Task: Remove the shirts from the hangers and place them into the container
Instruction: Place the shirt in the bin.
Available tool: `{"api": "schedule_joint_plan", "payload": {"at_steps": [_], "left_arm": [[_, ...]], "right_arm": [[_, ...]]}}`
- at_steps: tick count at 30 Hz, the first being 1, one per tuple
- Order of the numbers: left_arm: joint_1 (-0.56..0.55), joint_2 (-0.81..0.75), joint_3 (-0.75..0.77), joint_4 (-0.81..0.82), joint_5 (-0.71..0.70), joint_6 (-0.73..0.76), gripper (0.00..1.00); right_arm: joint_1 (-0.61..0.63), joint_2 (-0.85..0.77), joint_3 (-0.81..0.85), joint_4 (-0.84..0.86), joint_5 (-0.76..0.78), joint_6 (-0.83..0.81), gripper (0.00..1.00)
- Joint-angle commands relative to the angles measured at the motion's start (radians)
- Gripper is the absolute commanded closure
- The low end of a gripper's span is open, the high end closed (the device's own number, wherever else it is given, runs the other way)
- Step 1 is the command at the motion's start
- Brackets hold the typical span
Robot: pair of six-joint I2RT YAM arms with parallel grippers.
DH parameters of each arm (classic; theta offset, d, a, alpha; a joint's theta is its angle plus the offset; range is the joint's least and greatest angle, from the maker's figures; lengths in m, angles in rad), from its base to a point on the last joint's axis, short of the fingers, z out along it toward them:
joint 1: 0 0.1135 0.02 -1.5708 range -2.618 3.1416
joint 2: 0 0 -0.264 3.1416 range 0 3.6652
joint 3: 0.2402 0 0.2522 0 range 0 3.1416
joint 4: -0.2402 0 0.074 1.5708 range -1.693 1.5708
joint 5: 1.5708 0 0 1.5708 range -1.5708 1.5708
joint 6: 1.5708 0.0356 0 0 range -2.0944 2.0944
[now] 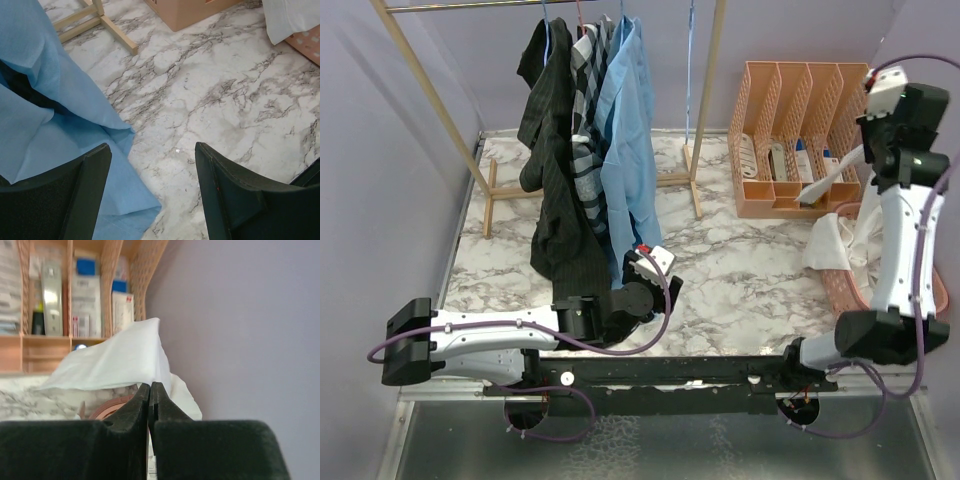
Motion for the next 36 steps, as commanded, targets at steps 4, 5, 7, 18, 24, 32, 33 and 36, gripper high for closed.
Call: {"api": "schedule_joint_plan", "payload": {"at_steps": [4,5,7,18,24,32,33,36], "left_arm": [[-0.004,0.010,0.056,0.023,0.037,0.030,0.29],[-0.004,0.008,0.057,0.026,0.039,0.034,0.29],[-0.004,0.007,0.064,0.027,0.039,0.045,0.29],[-0.004,0.006,0.090,-0.016,0.064,0.071,0.29],[-0.004,0.010,0.110,-0.040,0.062,0.067,0.29],[-0.004,0.124,0.234,-0.077,0.071,0.096,0.29],[-0.004,0.142,0.253,-0.082,0.076,0.100,0.29],[-0.004,0.194,0.306,-0.089,0.088,0.113,0.29]], "right_arm": [[-0.019,-0.306,-0.097,0.069,0.082,0.153,0.99],[-0.019,-0.357,-0.133,0.088,0.116,0.159,0.99],[-0.019,-0.438,-0.200,0.093,0.154,0.176,0.99],[-0.019,-0.584,-0.700,0.120,0.225,0.261,0.99],[-0.055,-0.534,-0.798,0.189,0.193,0.252,0.99],[-0.303,-0.456,-0.709,0.164,-0.115,0.176,0.99],[-0.360,-0.435,-0.697,0.157,-0.203,0.156,0.99],[-0.553,-0.363,-0.677,0.127,-0.400,0.060,0.99]]}}
